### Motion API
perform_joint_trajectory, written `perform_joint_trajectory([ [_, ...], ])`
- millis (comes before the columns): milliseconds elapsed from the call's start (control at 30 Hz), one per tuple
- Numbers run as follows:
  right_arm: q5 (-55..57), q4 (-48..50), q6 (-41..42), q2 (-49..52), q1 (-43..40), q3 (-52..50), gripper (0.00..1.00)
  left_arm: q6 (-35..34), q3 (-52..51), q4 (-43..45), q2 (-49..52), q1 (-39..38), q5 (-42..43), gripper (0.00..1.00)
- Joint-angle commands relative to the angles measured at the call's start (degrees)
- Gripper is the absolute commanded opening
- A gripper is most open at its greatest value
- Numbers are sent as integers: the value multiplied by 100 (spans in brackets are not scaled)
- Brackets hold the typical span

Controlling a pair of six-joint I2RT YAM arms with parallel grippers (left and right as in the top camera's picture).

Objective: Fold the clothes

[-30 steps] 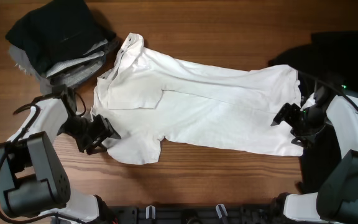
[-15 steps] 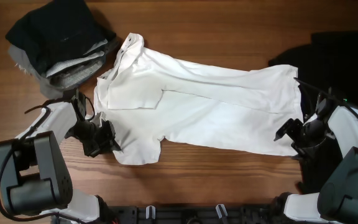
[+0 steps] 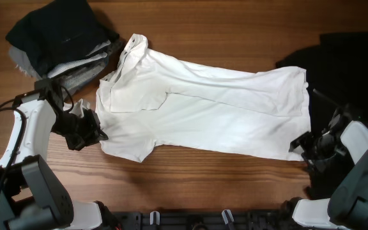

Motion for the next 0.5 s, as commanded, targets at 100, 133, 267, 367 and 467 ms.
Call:
perform_joint_trajectory([
  [100, 109, 186, -227, -15, 4, 125, 4, 179, 98, -138, -98, 33, 24, 4],
  [133, 210, 4, -404, -61, 4, 278, 4, 205, 109, -186, -122, 33, 22, 4],
  [267, 120, -896, -634, -619, 4, 791, 4, 260, 122, -431, -304, 33, 22, 4],
  [367, -238, -1462, -614, -1513, 4, 1016, 4, 260, 122, -756, -514, 33, 0, 4],
  [467, -323, -1589, -374, -2170, 4, 1086, 4, 258, 122, -800, -723, 31, -9, 4],
])
